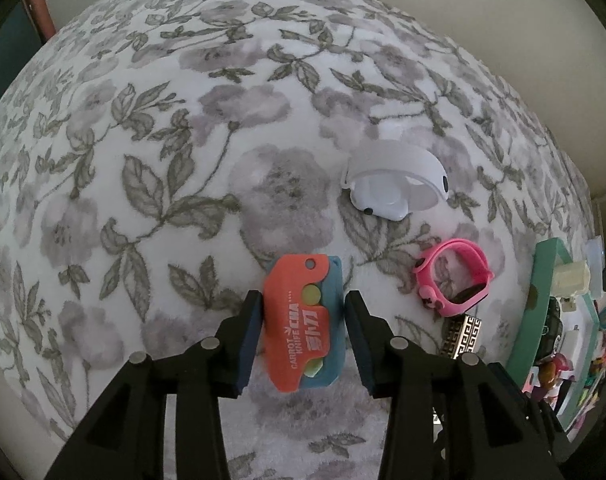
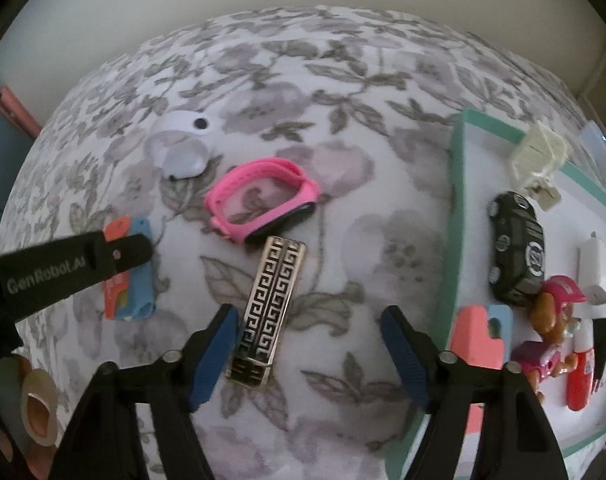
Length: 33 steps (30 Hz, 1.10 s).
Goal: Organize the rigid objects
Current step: 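Grasp the gold patterned watch band with the right gripper while the left lifts the coral toy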
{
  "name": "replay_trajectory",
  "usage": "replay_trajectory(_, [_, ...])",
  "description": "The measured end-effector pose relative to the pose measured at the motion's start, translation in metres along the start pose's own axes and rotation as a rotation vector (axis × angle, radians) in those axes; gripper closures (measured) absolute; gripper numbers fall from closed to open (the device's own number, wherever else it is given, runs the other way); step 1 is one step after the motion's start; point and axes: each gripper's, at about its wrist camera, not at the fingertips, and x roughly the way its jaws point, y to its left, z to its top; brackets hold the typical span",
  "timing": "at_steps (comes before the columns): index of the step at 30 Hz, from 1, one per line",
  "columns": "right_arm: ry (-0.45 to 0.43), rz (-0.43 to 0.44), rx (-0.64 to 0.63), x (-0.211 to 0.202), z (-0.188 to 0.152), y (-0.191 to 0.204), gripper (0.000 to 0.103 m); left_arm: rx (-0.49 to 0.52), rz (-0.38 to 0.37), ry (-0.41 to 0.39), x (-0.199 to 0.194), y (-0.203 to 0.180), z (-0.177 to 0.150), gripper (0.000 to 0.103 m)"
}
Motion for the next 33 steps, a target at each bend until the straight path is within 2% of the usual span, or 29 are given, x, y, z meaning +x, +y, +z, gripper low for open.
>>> replay_trajectory(4, [-0.004, -0.026, -0.038, 0.002, 0.001, 0.008, 0.044, 0.009, 0.009, -0.008, 0.001, -0.005, -0.002, 0.060])
replay_trajectory(6, [-0.005, -0.042, -0.064, 0.002, 0.002, 0.013, 0.054, 0.011, 0.009, -0.012, 0.001, -0.005, -0.002, 0.060])
replay_trajectory(8, [-0.007, -0.053, -0.080, 0.004, 0.002, 0.016, 0.060, 0.019, 0.011, -0.013, 0.002, -0.004, -0.002, 0.060])
replay_trajectory(12, [-0.006, -0.054, -0.073, 0.003, 0.004, 0.012, 0.081, 0.077, 0.050, -0.024, 0.003, -0.012, -0.003, 0.059])
replay_trajectory(17, [-0.006, -0.046, -0.073, 0.001, 0.001, 0.007, 0.081, 0.132, 0.101, -0.021, 0.014, -0.027, -0.007, 0.059])
replay_trajectory(27, [-0.014, -0.063, -0.090, -0.003, -0.004, 0.008, 0.081, 0.134, 0.102, -0.027, 0.014, -0.026, -0.009, 0.060])
replay_trajectory(30, [-0.013, -0.049, -0.082, -0.003, -0.003, 0.008, 0.081, 0.107, 0.045, -0.016, 0.011, -0.020, -0.008, 0.060])
replay_trajectory(33, [-0.018, 0.015, -0.073, -0.007, -0.004, 0.006, 0.081, 0.083, -0.009, -0.011, 0.005, -0.017, -0.009, 0.060])
